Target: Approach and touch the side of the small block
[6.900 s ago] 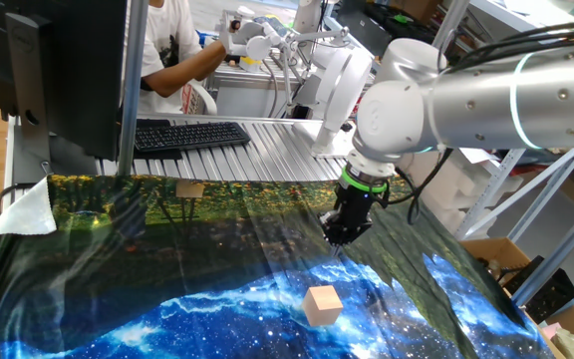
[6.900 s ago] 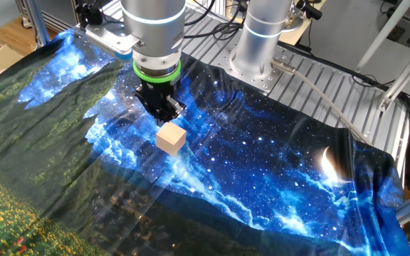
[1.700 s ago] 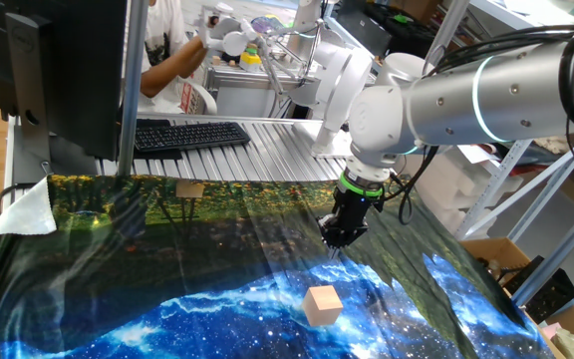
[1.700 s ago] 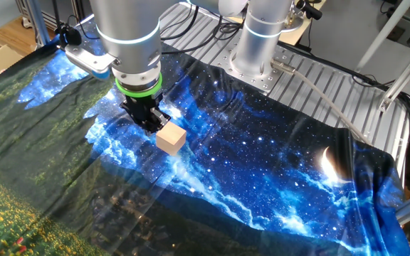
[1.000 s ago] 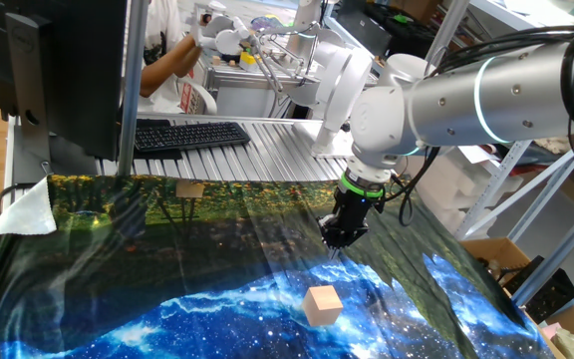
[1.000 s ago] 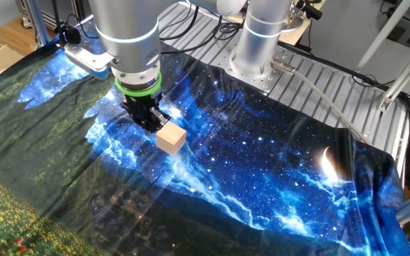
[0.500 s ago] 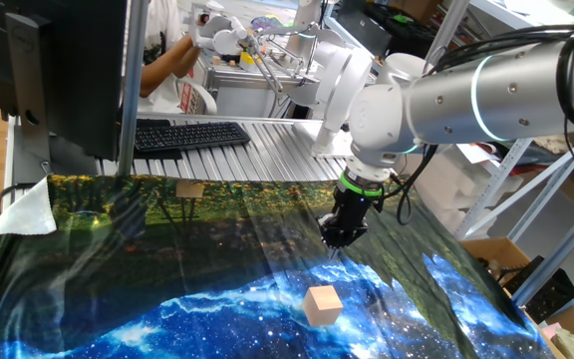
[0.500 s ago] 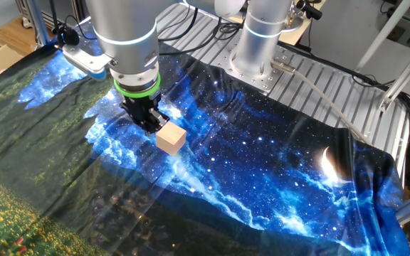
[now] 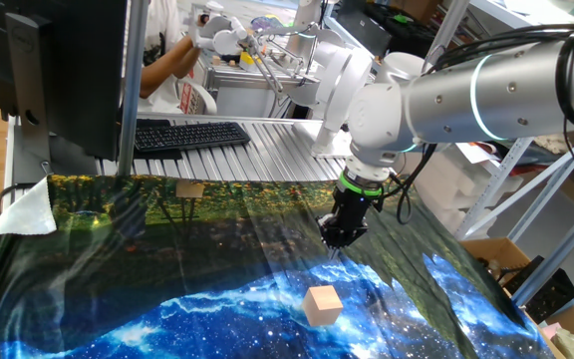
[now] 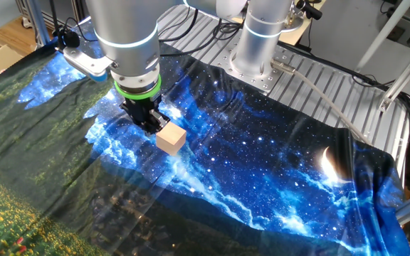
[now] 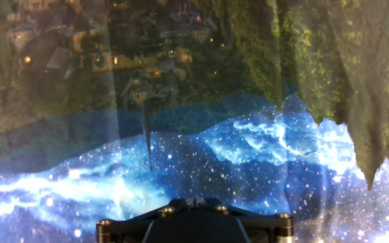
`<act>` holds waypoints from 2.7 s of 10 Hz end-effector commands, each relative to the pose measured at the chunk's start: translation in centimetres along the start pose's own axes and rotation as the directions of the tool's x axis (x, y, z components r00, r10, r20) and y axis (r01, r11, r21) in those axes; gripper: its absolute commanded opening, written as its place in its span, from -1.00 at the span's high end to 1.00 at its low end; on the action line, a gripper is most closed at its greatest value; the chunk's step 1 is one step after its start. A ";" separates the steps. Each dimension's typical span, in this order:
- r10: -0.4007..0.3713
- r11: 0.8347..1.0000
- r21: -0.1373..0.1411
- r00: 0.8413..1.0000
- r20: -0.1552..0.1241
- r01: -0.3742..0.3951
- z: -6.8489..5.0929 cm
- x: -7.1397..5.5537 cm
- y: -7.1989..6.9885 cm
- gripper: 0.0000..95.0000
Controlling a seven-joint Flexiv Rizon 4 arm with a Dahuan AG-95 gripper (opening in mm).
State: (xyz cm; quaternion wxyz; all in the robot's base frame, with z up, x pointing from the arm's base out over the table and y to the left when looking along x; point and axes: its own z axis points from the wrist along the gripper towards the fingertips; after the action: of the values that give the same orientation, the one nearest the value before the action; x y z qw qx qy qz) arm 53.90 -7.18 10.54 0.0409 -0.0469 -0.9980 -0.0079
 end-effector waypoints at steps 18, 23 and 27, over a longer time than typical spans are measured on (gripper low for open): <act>0.026 1.000 -0.008 0.999 0.029 -0.026 2.8 4.6 -3.7 1.00; 0.025 1.000 -0.017 0.999 0.042 -0.025 3.9 5.3 -4.6 1.00; 0.027 1.000 -0.017 0.999 0.044 -0.026 4.8 5.2 -4.8 1.00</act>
State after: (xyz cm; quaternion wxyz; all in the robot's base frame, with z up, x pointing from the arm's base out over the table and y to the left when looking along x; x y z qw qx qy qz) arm 47.91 -11.36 6.09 0.0167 -0.0608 -0.9979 -0.0159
